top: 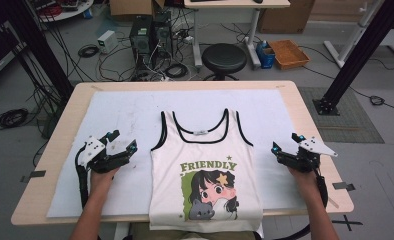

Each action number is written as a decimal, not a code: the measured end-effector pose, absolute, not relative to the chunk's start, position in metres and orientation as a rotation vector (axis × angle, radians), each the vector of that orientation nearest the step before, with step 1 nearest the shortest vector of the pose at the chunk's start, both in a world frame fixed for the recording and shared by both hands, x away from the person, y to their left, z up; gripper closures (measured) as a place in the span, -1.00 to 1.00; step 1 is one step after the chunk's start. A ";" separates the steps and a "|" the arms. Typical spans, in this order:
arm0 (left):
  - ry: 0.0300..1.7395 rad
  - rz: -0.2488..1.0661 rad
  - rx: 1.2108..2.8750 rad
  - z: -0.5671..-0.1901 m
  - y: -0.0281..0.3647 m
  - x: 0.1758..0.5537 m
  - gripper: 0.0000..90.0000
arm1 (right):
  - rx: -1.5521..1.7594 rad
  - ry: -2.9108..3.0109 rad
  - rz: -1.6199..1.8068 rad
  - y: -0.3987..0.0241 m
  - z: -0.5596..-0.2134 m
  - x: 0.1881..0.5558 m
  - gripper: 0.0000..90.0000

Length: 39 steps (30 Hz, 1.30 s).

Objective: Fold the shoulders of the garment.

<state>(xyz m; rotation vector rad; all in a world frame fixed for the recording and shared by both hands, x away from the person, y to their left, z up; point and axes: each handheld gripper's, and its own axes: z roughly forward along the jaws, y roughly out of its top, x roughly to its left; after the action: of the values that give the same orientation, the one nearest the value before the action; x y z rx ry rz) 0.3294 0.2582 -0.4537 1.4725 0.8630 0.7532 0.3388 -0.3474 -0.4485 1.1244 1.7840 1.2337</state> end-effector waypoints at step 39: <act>0.916 0.757 1.526 -0.452 0.253 0.332 -0.51 | 1.169 1.873 1.110 -0.326 -0.433 0.356 -0.59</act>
<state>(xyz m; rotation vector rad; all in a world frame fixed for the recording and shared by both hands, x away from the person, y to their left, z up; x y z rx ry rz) 0.3323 0.2532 -0.4518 1.5257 0.9157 0.7568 0.3557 -0.3262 -0.4334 1.1685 1.8730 1.1102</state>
